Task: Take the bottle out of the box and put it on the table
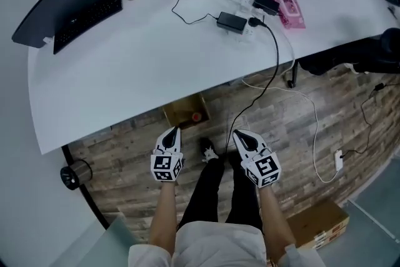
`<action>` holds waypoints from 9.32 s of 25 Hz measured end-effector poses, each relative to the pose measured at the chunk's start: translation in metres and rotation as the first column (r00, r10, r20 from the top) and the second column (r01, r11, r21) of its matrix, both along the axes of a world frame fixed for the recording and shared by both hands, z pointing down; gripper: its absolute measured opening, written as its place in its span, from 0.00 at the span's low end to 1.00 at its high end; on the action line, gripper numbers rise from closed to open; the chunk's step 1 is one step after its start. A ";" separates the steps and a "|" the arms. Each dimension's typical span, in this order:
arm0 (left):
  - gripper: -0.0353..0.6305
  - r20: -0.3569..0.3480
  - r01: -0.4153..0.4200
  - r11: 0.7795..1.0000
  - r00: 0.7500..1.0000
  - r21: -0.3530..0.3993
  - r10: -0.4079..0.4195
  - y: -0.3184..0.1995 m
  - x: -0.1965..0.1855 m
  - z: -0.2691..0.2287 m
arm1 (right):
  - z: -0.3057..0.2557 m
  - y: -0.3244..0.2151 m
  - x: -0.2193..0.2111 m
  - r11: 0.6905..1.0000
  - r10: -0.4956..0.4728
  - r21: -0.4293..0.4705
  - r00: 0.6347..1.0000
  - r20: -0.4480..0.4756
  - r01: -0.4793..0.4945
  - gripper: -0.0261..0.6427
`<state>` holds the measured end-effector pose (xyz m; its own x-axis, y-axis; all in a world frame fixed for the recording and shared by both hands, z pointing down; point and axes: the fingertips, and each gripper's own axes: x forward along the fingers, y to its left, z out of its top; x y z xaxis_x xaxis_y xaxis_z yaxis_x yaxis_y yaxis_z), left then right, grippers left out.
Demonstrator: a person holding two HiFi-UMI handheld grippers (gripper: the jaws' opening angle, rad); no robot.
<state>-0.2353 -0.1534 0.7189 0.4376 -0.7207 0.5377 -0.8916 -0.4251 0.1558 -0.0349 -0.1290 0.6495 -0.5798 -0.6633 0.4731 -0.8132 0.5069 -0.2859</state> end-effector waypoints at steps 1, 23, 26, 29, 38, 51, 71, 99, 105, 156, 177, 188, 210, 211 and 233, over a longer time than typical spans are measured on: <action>0.07 0.004 -0.016 1.000 1.000 -0.015 0.016 0.000 0.006 0.018 | 0.018 0.000 0.002 1.000 0.008 -0.007 1.000 0.003 -0.008 0.10; 0.07 0.187 -0.197 0.921 0.944 -0.337 0.270 0.025 0.073 0.351 | 0.254 0.028 0.063 0.989 0.042 -0.140 0.998 0.038 -0.036 0.10; 0.08 0.218 -0.212 0.905 0.927 -0.370 0.306 0.028 0.065 0.384 | 0.275 0.034 0.063 0.991 0.016 -0.134 0.999 0.048 -0.010 0.10; 0.10 0.245 -0.184 0.908 0.925 -0.376 0.289 0.024 0.057 0.410 | 0.296 0.039 0.058 0.987 -0.046 -0.152 0.998 0.039 0.052 0.10; 0.30 0.288 -0.155 0.909 0.916 -0.387 0.279 0.009 0.049 0.481 | 0.354 0.043 0.053 0.981 -0.126 -0.144 0.991 0.035 0.129 0.10; 0.30 0.295 -0.187 0.890 0.898 -0.417 0.327 0.003 0.049 0.523 | 0.378 0.034 0.059 0.983 -0.055 -0.173 0.998 0.016 0.056 0.10; 0.29 0.235 -0.330 0.900 0.886 -0.286 0.399 -0.012 0.065 0.328 | 0.233 -0.006 0.025 0.996 -0.036 -0.087 0.998 -0.045 0.032 0.10; 0.29 0.116 -0.644 0.718 0.760 0.264 0.639 -0.029 0.157 -0.201 | -0.091 -0.006 0.035 0.979 0.161 0.135 0.987 -0.028 -0.155 0.10; 0.29 0.072 -0.589 0.746 0.797 0.311 0.600 -0.072 0.137 -0.283 | -0.139 -0.003 0.019 0.944 0.266 0.180 0.960 0.084 -0.277 0.10; 0.35 -0.024 0.120 0.981 0.993 0.155 -0.118 0.024 -0.017 -0.218 | -0.149 -0.007 -0.041 0.992 0.039 0.122 0.999 -0.011 -0.037 0.10; 0.08 -0.061 0.098 0.978 0.994 0.183 -0.088 0.132 0.044 -0.239 | -0.161 0.083 -0.012 0.993 0.023 0.117 1.000 0.001 -0.023 0.10; 0.08 -0.063 0.124 0.981 0.991 0.148 -0.115 0.143 0.041 -0.229 | -0.167 0.097 -0.004 0.991 -0.003 0.130 1.000 -0.025 0.007 0.10; 0.08 -0.032 0.207 0.972 0.978 0.112 -0.205 0.153 0.015 -0.219 | -0.163 0.098 -0.010 0.990 -0.050 0.130 0.998 -0.048 0.056 0.10; 0.08 -0.033 0.209 0.972 0.978 0.112 -0.207 0.153 0.015 -0.218 | -0.163 0.098 -0.011 0.990 -0.052 0.131 0.997 -0.051 0.058 0.10; 0.08 -0.038 0.222 0.969 0.975 0.108 -0.219 0.140 0.019 -0.219 | -0.162 0.087 -0.007 0.989 -0.054 0.133 0.997 -0.062 0.062 0.10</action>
<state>-0.2166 -0.0131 0.5001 0.2741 -0.8552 0.4399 -0.9615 -0.2346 0.1430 -0.0424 -0.0424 0.4870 -0.5933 -0.6891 0.4160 -0.7945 0.5845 -0.1649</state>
